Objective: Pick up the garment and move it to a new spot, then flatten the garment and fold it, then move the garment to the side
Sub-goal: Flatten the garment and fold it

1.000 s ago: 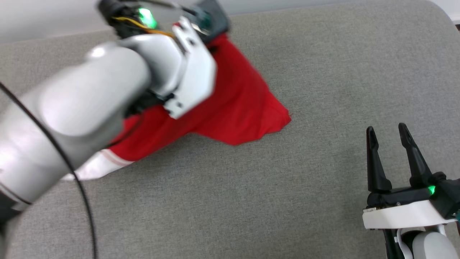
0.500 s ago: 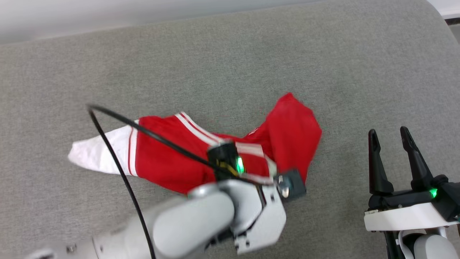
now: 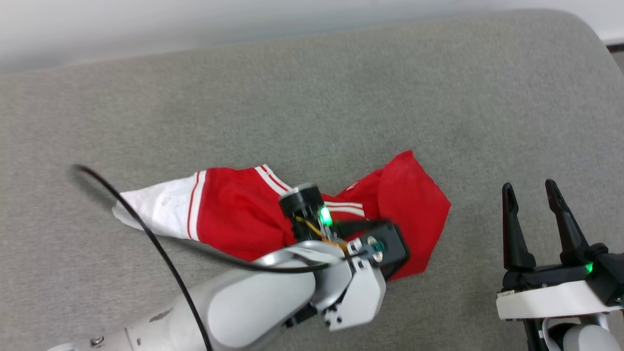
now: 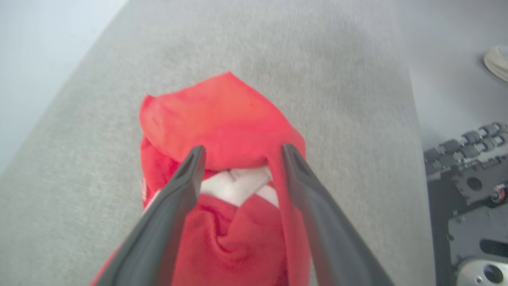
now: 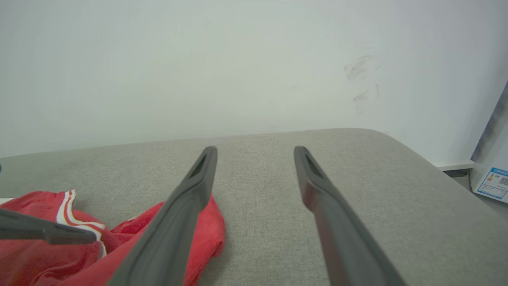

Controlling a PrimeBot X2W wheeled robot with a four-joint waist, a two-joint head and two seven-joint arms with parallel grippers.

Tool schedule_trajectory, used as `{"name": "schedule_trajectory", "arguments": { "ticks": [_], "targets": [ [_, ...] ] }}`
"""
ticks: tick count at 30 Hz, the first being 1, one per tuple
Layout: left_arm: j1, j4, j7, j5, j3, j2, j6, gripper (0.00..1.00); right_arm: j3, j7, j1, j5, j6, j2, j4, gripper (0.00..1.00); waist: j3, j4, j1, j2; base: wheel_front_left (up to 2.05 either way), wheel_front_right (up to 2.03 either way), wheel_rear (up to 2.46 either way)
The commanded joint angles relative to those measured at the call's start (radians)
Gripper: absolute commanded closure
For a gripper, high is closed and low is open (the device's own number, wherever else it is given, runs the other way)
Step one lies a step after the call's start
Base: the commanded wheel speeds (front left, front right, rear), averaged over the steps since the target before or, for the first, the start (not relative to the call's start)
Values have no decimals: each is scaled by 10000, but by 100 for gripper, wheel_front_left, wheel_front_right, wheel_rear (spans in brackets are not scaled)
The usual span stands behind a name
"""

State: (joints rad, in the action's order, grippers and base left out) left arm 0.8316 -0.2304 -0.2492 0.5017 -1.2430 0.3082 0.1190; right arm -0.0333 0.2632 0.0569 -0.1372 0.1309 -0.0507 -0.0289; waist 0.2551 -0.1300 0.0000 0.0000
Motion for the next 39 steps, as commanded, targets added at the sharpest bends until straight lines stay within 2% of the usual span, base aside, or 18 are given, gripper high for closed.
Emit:
{"name": "schedule_trajectory", "arguments": {
  "ticks": [1,5,10,17,22,23,26,31,36,39],
  "targets": [
    [38,29,634,-133,280,-58,-290,0,-21,23,-110,130,-3,9,-49,0,-348,215,0,0,0,0,0],
    [-260,292,1879,-379,975,291,-1267,0,-73,23,-153,418,-3,9,-224,0,-776,460,0,0,0,0,0],
    [-1067,775,3283,-427,2027,991,-2841,0,-139,23,223,914,-3,-70,-537,0,-1118,756,0,0,0,0,0],
    [-2682,1137,4827,-301,3507,2160,-4990,0,288,22,1023,1043,-3,-1204,-500,0,-1416,1073,0,0,0,0,0],
    [-3967,1753,5119,-130,4645,2597,-6136,0,1294,23,1816,858,-4,-2389,110,0,-1520,1235,0,0,0,0,0],
    [-3967,1753,5119,-130,4645,2597,-6136,0,1294,23,1816,858,-4,-2389,110,0,-1520,1235,0,0,0,0,0],
    [-4680,2294,5155,-281,5414,2636,-6689,0,2228,-260,2519,607,-4,-3223,723,0,-1504,1311,0,0,0,0,0],
    [-5850,3001,5141,-753,6585,2395,-7165,0,4310,-2444,3986,-826,-4,-4614,1316,0,-1311,1449,0,0,0,0,0],
    [-6642,3252,5143,-1120,7407,1975,-7015,0,6869,-5587,5509,-2863,-4,-6177,1378,0,-964,1618,0,0,0,0,0],
    [-6817,3272,5144,-1349,7808,1697,-6765,0,8102,-7408,6372,-4066,-4,-6717,1377,0,-666,1725,0,0,0,0,0]
  ]
}}
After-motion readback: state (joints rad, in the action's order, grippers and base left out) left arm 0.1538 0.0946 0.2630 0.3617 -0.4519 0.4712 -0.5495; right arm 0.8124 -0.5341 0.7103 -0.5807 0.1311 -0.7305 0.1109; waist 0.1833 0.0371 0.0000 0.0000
